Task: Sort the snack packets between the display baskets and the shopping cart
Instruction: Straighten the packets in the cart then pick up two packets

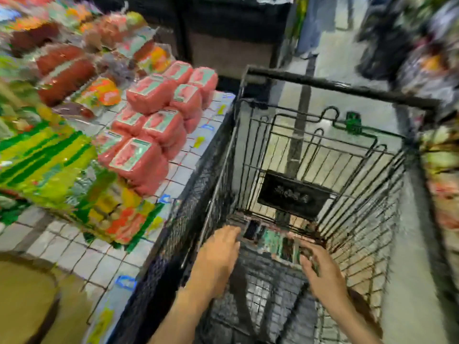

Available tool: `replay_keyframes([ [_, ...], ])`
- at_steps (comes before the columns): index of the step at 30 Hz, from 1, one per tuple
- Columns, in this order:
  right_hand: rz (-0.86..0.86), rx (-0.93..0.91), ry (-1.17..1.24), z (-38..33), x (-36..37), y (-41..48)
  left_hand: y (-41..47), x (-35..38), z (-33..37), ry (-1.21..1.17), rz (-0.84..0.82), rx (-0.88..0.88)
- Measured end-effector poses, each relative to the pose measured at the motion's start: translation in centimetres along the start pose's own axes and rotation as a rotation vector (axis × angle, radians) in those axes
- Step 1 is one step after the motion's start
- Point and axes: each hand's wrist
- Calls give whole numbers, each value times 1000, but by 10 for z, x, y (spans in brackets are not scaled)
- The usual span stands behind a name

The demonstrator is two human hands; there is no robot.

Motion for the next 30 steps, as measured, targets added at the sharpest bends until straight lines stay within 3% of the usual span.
replay_keyframes([
  [5, 97, 321, 48, 87, 54, 71, 101, 118, -29, -115, -170, -263],
  [12, 186, 619, 77, 171, 124, 154, 200, 233, -82, -251, -164, -463],
  [18, 179, 666, 12, 212, 159, 186, 229, 287, -95, -283, -224, -421],
  [21, 282, 780, -102, 208, 171, 196, 221, 301, -92, -328, -118, -413],
  [24, 328, 777, -157, 208, 176, 197, 218, 306, -85, -329, 16, -417],
  [30, 385, 713, -214, 204, 176, 195, 221, 307, -75, -391, 63, -458],
])
Point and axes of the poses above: each hand's wrist, its own y-axis towards the middle knuckle, its own x-axis out of the palm, z = x × y, and after that the axes turned 3 degrees about -y, right-handed
